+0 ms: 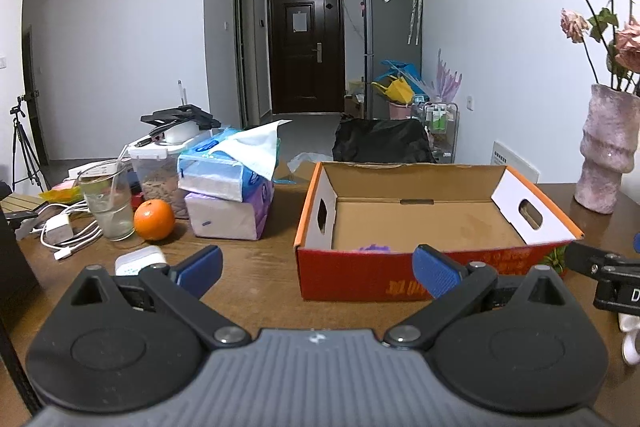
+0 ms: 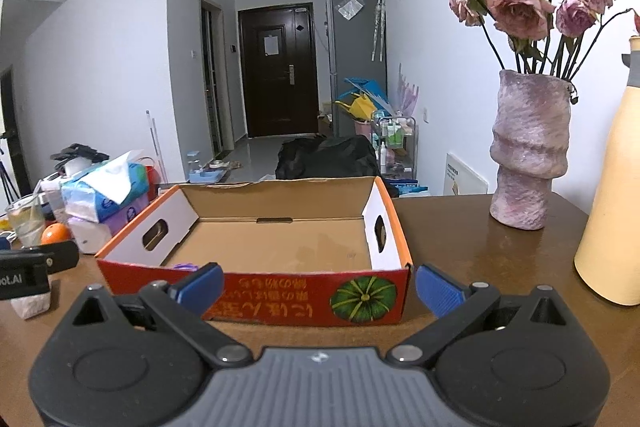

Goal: Organize rigid objects
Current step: 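Withdraw both tools from the box back toward the table items, then grasp the red-and-white lint roller by its red pad with the right tool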

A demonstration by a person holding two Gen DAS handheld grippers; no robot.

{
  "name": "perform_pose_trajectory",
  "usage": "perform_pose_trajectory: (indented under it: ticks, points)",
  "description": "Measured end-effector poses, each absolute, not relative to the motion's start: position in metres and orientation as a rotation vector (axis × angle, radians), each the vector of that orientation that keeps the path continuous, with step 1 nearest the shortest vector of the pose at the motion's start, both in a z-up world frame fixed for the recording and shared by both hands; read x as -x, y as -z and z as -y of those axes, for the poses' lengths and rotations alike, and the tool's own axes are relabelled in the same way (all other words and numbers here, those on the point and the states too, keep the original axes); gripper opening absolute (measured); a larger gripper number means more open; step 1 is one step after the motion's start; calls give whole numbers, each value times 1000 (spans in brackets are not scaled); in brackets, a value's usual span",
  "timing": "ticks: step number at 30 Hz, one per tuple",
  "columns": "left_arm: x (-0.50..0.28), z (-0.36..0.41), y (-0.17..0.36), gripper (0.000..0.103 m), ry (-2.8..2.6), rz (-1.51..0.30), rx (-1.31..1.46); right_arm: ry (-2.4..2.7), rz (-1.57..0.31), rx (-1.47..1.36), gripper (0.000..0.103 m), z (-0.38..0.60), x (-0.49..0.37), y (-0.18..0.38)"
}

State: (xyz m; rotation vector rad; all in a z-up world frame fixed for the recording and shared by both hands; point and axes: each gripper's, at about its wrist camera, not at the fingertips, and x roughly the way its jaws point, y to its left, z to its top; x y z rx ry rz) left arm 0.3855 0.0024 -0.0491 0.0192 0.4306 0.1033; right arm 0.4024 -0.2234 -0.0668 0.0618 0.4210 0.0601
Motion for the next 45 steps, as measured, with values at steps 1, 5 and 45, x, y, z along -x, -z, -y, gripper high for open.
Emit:
perform_pose_trajectory:
  ticks: [1, 5, 45]
  points:
    - [-382, -3, 49, 103, -103, -431, -21, -63, -420, -60, 103, 223, -398, 67]
    - [-366, -4, 50, 103, -96, -426, -22, -80, -416, -37, 103, 218, -383, 67]
    - [-262, -65, 93, 103, -108, -552, 22, -393, -560, 120, 96, 150, -275, 110]
